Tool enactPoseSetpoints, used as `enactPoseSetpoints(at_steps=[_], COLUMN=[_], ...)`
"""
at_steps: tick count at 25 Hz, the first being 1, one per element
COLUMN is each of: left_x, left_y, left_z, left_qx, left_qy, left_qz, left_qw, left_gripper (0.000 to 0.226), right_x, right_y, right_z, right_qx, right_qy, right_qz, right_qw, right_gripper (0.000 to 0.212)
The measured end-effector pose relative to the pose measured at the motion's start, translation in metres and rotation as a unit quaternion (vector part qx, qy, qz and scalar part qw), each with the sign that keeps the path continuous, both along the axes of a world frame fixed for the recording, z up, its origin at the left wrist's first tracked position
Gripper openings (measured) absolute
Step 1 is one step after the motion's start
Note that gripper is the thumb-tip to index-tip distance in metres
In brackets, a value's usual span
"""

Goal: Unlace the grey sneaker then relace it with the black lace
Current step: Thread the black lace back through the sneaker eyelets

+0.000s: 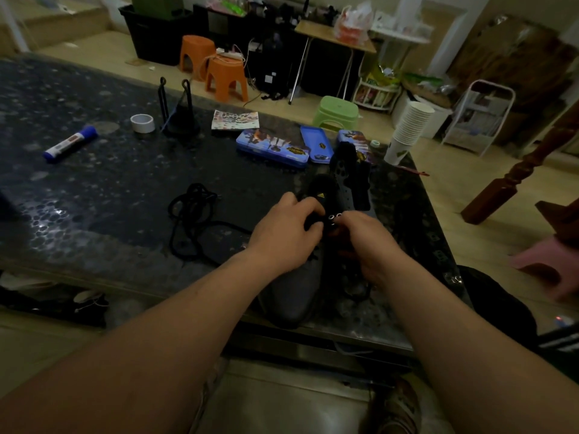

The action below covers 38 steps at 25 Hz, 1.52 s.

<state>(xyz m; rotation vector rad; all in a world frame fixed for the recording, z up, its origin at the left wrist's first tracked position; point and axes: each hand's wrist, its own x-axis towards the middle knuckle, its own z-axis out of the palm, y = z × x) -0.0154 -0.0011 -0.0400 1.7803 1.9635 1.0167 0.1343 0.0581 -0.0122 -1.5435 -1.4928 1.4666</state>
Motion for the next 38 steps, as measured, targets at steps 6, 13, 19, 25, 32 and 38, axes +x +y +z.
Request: enactPoseSetpoints(at_steps=[6, 13, 19, 25, 32, 38], left_x=[0.004, -0.013, -0.018, -0.014, -0.009, 0.002], left_y=[0.011, 0.02, 0.015, 0.005, -0.014, -0.01], left_z=[0.006, 0.02, 0.025, 0.029, 0.023, 0.02], left_qx=[0.006, -0.116, -0.152, -0.12, -0.11, -0.123], left_qy=[-0.001, -0.151, -0.36, -0.228, -0.15, -0.18], left_qz=[-0.012, -0.049, -0.095, -0.095, -0.134, -0.057], left_qw=[1.0, 0.98, 0.915, 0.962, 0.973, 0.974], left_gripper=[0.011, 0.014, 0.018, 0.025, 0.013, 0.026], right_x=[0.01, 0.001, 0.004, 0.01, 0.001, 0.022], right_y=[0.005, 0.01, 0.017, 0.011, -0.015, -0.059], right_z=[0.001, -0.003, -0.002, -0.002, 0.0, -0.008], right_qx=[0.056, 0.114, 0.111, 0.115, 0.082, 0.238], right_qy=[-0.021, -0.043, -0.071, -0.059, 0.001, -0.035], right_qz=[0.056, 0.085, 0.06, 0.055, 0.044, 0.242], right_qw=[0.997, 0.989, 0.989, 0.99, 0.996, 0.94], right_gripper=[0.026, 0.032, 0.032, 0.038, 0.028, 0.014])
